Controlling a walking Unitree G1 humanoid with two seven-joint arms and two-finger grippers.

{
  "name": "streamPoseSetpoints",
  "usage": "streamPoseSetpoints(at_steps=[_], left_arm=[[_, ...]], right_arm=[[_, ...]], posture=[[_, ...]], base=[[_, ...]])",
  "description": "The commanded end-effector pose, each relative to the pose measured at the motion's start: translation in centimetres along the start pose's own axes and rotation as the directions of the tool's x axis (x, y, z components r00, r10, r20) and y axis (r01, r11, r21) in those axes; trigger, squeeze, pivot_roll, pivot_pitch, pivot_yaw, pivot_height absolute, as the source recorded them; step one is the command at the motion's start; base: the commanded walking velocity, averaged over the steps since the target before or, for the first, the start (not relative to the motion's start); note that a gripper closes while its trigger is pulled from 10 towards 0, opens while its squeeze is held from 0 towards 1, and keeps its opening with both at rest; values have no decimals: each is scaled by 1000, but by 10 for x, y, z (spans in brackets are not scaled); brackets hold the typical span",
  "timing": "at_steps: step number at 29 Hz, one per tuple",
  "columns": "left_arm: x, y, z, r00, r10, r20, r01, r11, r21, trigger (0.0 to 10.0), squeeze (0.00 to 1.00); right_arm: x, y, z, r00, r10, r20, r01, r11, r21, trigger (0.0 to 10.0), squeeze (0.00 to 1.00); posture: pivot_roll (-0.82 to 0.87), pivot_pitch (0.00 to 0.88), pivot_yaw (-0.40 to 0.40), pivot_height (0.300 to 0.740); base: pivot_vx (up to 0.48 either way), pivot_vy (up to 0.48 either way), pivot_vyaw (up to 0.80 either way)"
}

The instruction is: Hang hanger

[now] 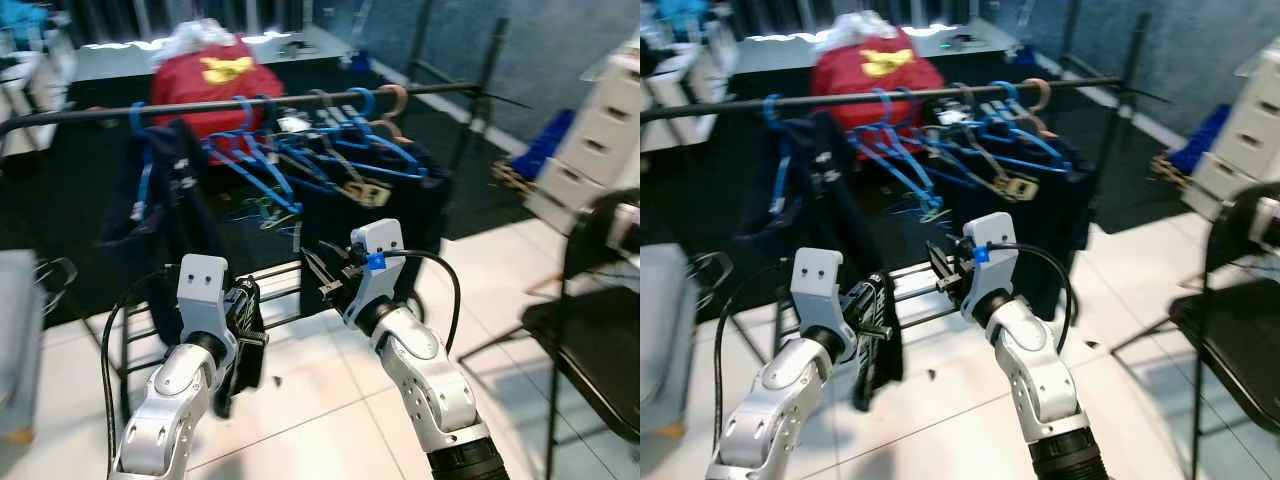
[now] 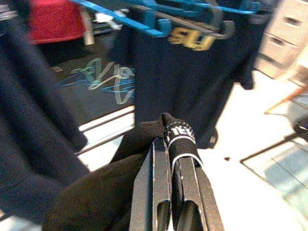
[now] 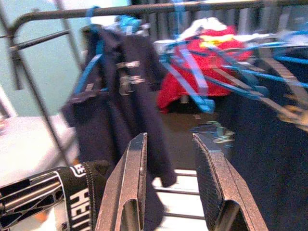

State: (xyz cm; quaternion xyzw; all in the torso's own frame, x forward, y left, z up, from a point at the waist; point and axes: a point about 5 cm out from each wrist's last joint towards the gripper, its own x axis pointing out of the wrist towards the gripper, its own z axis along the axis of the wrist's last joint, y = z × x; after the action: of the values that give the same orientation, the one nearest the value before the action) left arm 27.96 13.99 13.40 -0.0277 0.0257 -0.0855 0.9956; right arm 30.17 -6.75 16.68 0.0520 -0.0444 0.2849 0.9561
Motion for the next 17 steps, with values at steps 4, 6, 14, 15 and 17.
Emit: streamPoseSetpoints(at_steps=[4,6,14,15,17], left_arm=[[1,-1,-5,1000,-2,-24,3,1000,3,10000,0],[1,-1,-5,1000,-2,-24,2,1000,3,10000,0],[1,-2,-6,1000,1,-26,-1,1000,6,10000,0],[1,-2,-6,1000,2,-26,-2,1000,7,10000,0],[1,-2,-6,1000,2,-26,-2,1000,7,10000,0]], right_arm=[[0,-1,-5,1000,1,-31,0,1000,11,10000,0],[0,-1,-5,999,1,-33,-1,1000,10,10000,0],[0,-2,-7,999,1,-40,-1,1000,6,10000,0],[0,-2,-7,999,1,-41,-1,1000,6,10000,0],[0,-2,-7,999,2,-42,-1,1000,6,10000,0]], posture=[[66,0,-29,740],[66,0,-29,740],[68,0,-32,740],[68,0,-32,740],[68,0,-32,740]], base=[[0,0,-800],[0,0,-800],[0,0,-800],[0,0,-800],[0,0,-800]])
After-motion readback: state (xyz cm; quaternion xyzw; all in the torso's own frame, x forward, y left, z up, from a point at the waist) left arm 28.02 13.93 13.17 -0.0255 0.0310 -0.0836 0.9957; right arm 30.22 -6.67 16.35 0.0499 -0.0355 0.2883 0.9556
